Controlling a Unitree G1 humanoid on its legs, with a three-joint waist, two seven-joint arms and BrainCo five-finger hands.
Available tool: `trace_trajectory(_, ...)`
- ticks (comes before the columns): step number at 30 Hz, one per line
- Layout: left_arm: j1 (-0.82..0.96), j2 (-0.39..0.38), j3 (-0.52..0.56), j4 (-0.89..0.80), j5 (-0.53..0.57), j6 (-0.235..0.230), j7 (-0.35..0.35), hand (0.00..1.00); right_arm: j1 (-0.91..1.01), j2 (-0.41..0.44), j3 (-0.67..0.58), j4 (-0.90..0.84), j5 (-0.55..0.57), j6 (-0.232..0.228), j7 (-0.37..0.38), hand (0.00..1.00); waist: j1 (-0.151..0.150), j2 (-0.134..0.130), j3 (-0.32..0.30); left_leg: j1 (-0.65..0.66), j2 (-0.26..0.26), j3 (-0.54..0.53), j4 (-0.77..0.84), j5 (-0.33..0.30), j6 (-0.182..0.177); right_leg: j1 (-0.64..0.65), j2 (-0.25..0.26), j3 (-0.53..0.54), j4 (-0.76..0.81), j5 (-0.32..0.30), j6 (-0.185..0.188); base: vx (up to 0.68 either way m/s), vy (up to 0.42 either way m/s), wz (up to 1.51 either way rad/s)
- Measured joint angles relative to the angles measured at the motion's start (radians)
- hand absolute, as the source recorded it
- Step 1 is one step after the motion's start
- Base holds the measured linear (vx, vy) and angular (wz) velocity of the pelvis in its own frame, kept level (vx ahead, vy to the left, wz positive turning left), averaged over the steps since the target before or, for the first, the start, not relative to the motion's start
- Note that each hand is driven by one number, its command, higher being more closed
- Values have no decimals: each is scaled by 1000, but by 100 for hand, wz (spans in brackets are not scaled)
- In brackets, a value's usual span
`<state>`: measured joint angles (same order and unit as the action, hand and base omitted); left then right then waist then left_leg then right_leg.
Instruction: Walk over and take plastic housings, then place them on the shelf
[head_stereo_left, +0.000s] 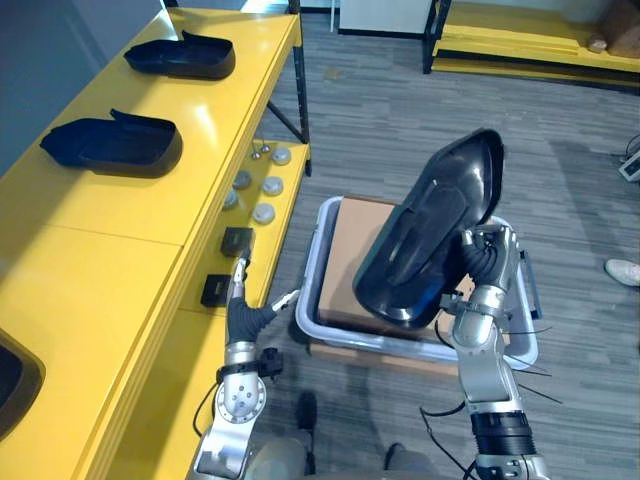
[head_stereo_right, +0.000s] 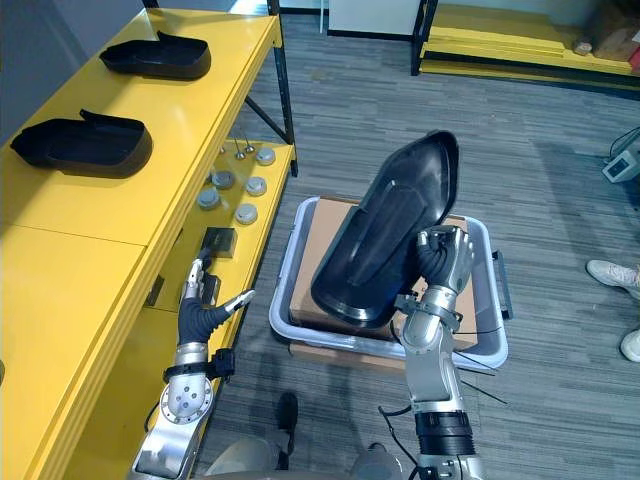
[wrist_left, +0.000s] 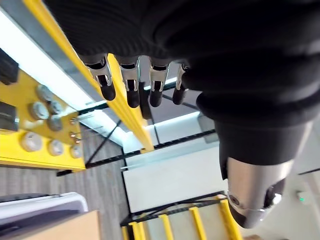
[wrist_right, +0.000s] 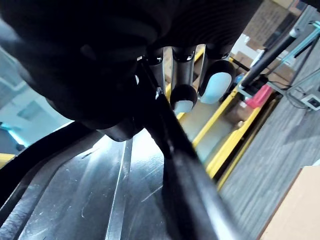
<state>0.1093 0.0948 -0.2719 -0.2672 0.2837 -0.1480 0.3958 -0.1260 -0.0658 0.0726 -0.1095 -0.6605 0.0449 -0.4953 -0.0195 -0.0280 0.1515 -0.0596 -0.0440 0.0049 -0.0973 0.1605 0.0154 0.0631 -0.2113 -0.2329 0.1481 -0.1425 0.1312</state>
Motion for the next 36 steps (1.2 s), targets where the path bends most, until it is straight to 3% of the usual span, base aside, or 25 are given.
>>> trace_trajectory(11, -103, 7, -101, 0, 21, -13, -1, 0, -3, -20, 105, -66, -20, -10, 19, 100, -19, 0, -43, 3, 11, 28, 0, 0, 0, -16, 9, 45, -11, 21, -4, -19, -4, -12)
trace_trajectory(21, -138, 8, -167, 6, 52, -7, -4, 0, -35, -23, 180, -66, -22, -22, 41, 100, -19, 1, -71, 5, 28, 39, -6, 3, -4, -22, 25, 57, -12, 25, -9, -23, -9, -3)
trace_trajectory(22, -143, 8, -167, 13, 52, -7, -3, 100, -35, -23, 179, -66, -21, -22, 41, 100, -18, 0, -79, 5, 29, 40, -6, 3, -5, -22, 27, 60, -12, 25, -9, -13, -16, -5)
trace_trajectory(36, -215, 25, -147, 93, -11, 15, 66, 100, -35, -74, 208, -66, 31, -19, 41, 100, -20, -1, -118, 5, 46, 56, -6, 10, -13, -35, 41, 90, -13, 34, -13, -6, -9, -5)
